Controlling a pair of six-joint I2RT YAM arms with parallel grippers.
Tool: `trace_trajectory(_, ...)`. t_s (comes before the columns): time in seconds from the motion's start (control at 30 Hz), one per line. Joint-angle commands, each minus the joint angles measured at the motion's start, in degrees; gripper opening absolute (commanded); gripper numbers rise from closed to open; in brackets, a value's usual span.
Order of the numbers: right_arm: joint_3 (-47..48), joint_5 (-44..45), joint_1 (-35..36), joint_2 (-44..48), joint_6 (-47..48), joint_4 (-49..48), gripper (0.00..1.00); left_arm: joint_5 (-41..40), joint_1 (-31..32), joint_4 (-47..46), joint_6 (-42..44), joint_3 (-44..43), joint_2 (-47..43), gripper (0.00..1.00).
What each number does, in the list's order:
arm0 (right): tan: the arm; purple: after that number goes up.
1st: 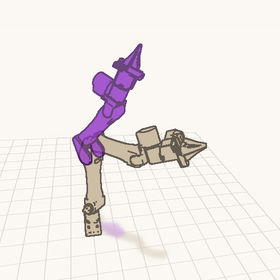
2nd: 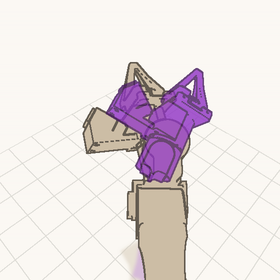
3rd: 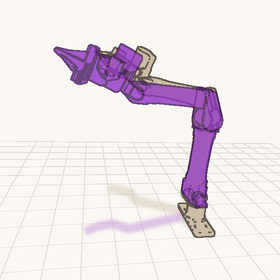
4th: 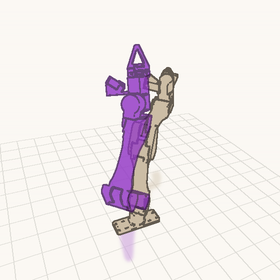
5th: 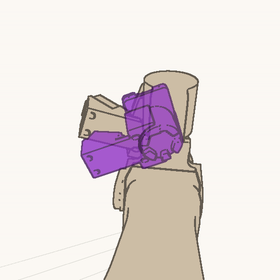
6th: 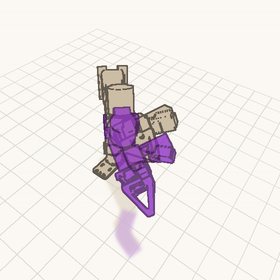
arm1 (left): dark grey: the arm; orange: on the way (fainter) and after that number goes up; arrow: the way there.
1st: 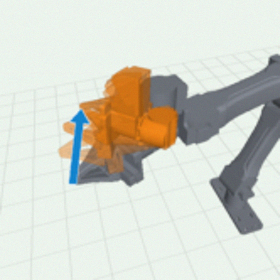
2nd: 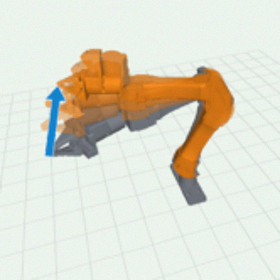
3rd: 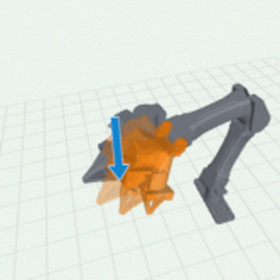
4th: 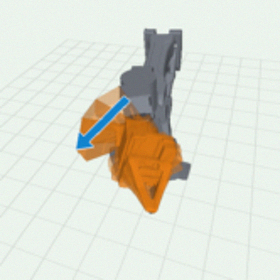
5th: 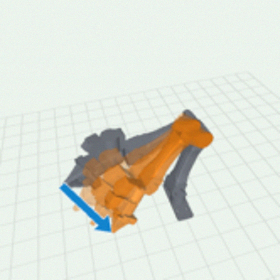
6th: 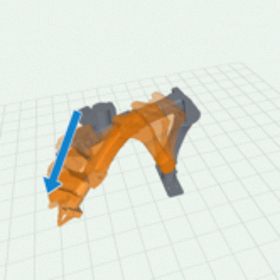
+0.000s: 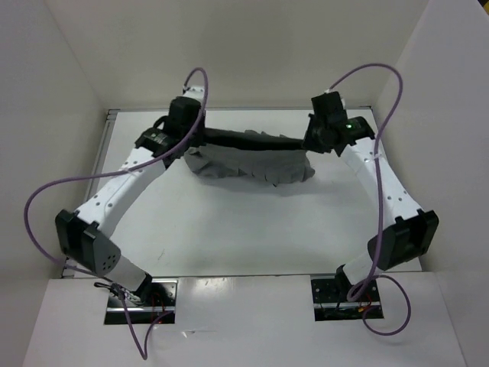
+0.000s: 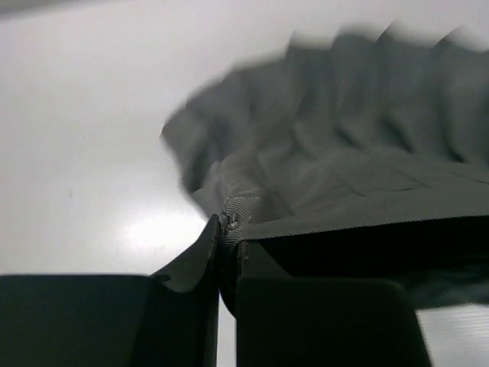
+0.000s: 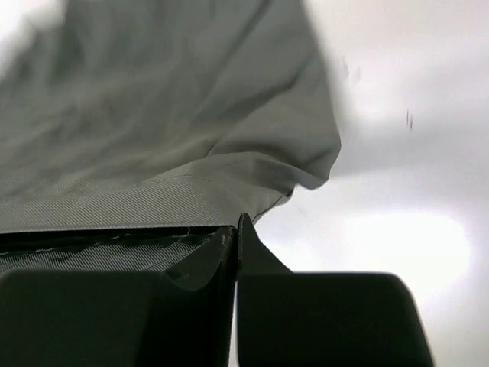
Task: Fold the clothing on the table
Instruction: Flatten the skirt out
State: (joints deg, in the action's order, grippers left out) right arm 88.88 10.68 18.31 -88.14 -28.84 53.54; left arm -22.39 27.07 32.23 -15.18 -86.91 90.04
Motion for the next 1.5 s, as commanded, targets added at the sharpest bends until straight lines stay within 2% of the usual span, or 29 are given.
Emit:
trace_trajectory(0.0, 9.0, 2.95, -1.43, 5.87, 4.75, 0.52, 0.0, 5.48, -1.14, -3.3, 4.54, -5.55, -8.54, 0.0)
trace_trajectory(0.1, 12.98, 1.64, -1.43, 8.5, 6.33, -2.81, 0.0, 12.16, -1.14, -9.36, 5.42, -5.55, -13.74, 0.0)
trace_trajectory(0.23, 13.51, -5.12, -1.43, 14.82, 7.75, -5.37, 0.0, 18.77, -1.14, -5.78, 5.42, -7.48, -16.03, 0.0)
trace_trajectory(0.3, 11.85, -10.46, -1.43, 16.67, 8.27, -3.72, 0.0, 21.85, -1.14, -2.89, 5.42, -6.96, -18.22, 0.0)
trace_trajectory(0.4, 7.37, -18.55, -1.43, 22.29, 8.8, -2.48, 0.0, 31.59, -1.14, -0.87, 5.42, -2.57, -24.37, 0.0)
trace_trajectory(0.5, 2.97, -25.41, -1.43, 32.81, 9.42, -1.69, 0.0, 42.92, -1.14, -0.32, 4.73, 1.3, -34.37, 0.0)
trace_trajectory(0.6, 4.36, -28.51, -1.43, 37.24, 9.42, 0.76, 0.0, 45.68, -1.14, 0.29, 2.35, 1.84, -40.53, 0.0)
trace_trajectory(0.73, 5.78, -30.62, -0.91, 38.92, 8.89, 1.83, 0.0, 45.68, -1.14, -0.23, -0.11, 1.84, -42.75, 0.0)
trace_trajectory(0.83, 1.57, -28.61, 0.59, 36.21, 7.4, -0.8, 0.0, 43.49, -1.14, -0.24, -0.11, 2.97, -39.6, 0.0)
trace_trajectory(0.93, -4.14, -28.61, 0.42, 29.97, 6.7, -5.26, 0.0, 41.47, -1.14, -0.76, -0.11, 5.08, -31.88, 0.0)
trace_trajectory(0.97, -5.72, -29.56, -0.28, 25.43, 7.21, -6.16, 0.0, 41.46, -1.14, -1.29, 0.58, 5.09, -26.72, 0.0)
trace_trajectory(1.03, -6.35, -31.5, -3.17, 20.58, 7.83, -8.26, 0.0, 40.94, -1.14, -2.07, 1.37, 5.09, -21.25, 0.0)
trace_trajectory(1.07, -5.48, -32.29, -4.23, 15.5, 7.83, -9.58, 0.0, 39.63, -1.14, -2.08, 1.9, 3.87, -15.83, 0.0)
trace_trajectory(1.13, -2.94, -31.17, -7.04, 10.9, 8.98, -10.38, 0.0, 36.91, -2.19, -2.78, 2.96, -0.69, -10.44, 0.0)
trace_trajectory(1.2, 3.38, -28.8, -8.19, 5.63, 10.46, -10.38, 0.0, 33.74, -3.6, -1.13, 4.72, -6.57, -2.61, 0.0)
trace_trajectory(1.23, 6.01, -25.82, -8.98, 4.3, 10.47, -10.38, 0.0, 33.21, -4.13, -0.51, 4.72, -14.08, 1.5, 0.0)
trace_trajectory(1.3, 14.27, -23.61, -9.52, 1.23, 11.87, -10.38, 0.0, 32.68, -6.22, 0.11, 5.86, -21.59, 4.6, 0.0)
trace_trajectory(1.33, 21.35, -19.68, -10.13, -0.09, 13.1, -10.99, 0.0, 31.02, -8.33, 1.07, 6.47, -32.07, 8.45, 0.0)
trace_trajectory(1.37, 23.07, -18.51, -10.13, -0.1, 13.11, -11.0, 0.0, 31.01, -8.35, 1.08, 6.48, -32.18, 9.96, 0.0)
trace_trajectory(1.4, 24.4, -17.54, -10.13, -0.71, 13.89, -11.0, 0.0, 31.01, -9.05, 2.21, 6.48, -40.44, 11.72, 0.0)
trace_trajectory(1.47, 25.9, -16.05, -10.13, -0.11, 14.42, -13.72, 0.0, 31.01, -11.06, 6.78, 6.48, -49.36, 16.72, 0.0)
